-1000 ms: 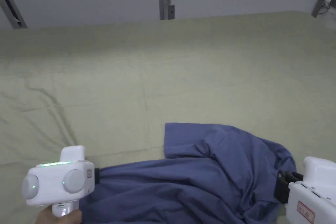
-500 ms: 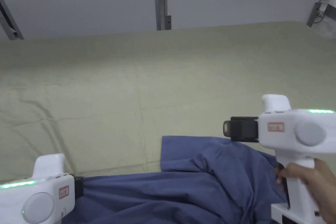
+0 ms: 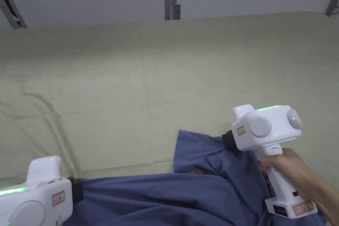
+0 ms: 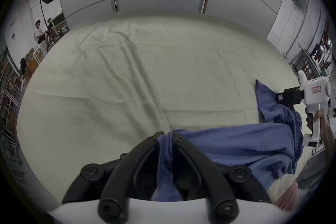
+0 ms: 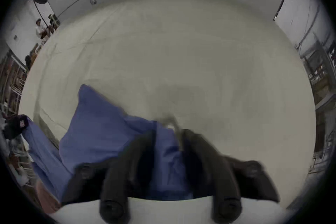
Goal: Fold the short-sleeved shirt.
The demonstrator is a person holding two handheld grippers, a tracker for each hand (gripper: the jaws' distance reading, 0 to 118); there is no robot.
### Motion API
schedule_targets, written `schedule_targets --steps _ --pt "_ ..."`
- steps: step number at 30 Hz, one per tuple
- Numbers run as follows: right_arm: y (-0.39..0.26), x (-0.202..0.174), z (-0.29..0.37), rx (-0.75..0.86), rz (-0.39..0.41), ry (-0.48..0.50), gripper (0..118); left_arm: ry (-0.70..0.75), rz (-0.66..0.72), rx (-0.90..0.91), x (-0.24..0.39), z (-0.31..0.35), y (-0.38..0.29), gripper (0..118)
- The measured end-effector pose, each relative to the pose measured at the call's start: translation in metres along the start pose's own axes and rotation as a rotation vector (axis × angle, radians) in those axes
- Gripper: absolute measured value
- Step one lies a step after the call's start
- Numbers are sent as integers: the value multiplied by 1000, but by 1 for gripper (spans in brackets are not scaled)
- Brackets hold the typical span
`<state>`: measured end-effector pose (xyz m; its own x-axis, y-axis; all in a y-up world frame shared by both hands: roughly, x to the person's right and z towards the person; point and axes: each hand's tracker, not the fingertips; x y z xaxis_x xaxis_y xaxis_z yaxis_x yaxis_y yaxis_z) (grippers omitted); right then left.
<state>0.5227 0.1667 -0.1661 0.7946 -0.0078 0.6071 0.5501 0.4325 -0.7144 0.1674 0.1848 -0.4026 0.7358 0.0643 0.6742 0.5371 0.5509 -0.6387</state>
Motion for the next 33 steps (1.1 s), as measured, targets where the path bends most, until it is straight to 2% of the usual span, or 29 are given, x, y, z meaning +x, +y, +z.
schedule_targets --steps 1,3,5,7,9,11,13,18,21,24,26,29,33 --pt "6 6 2 1 -23 -8 4 3 1 1 1 0 0 9" --pt "3 13 4 -2 -105 47 4 8 3 4 5 7 -1 9" --pt "3 16 9 5 -91 24 4 13 -11 0 8 11 2 9" --pt "5 15 27 65 -56 -42 4 21 -22 14 10 23 5 9" --pt "14 22 48 91 -69 7 4 17 -26 42 11 35 12 9" --pt "20 28 74 148 -77 -11 4 19 -18 67 6 44 22 9" --pt "27 37 108 215 -84 -46 4 32 -21 121 7 66 33 9" --pt "30 63 199 353 -149 -30 4 55 -53 255 3 128 59 9" --pt "28 77 257 435 -182 -61 4 51 -49 335 3 171 72 9" --pt "21 89 311 523 -238 -12 4 70 -75 427 9 218 79 9" --pt "15 90 346 577 -261 3 4 63 -95 477 14 247 88 9" --pt "10 88 389 643 -254 -31 4 77 -117 550 20 285 97 9" --pt "10 90 437 713 -287 -36 4 84 -100 634 23 326 118 9"
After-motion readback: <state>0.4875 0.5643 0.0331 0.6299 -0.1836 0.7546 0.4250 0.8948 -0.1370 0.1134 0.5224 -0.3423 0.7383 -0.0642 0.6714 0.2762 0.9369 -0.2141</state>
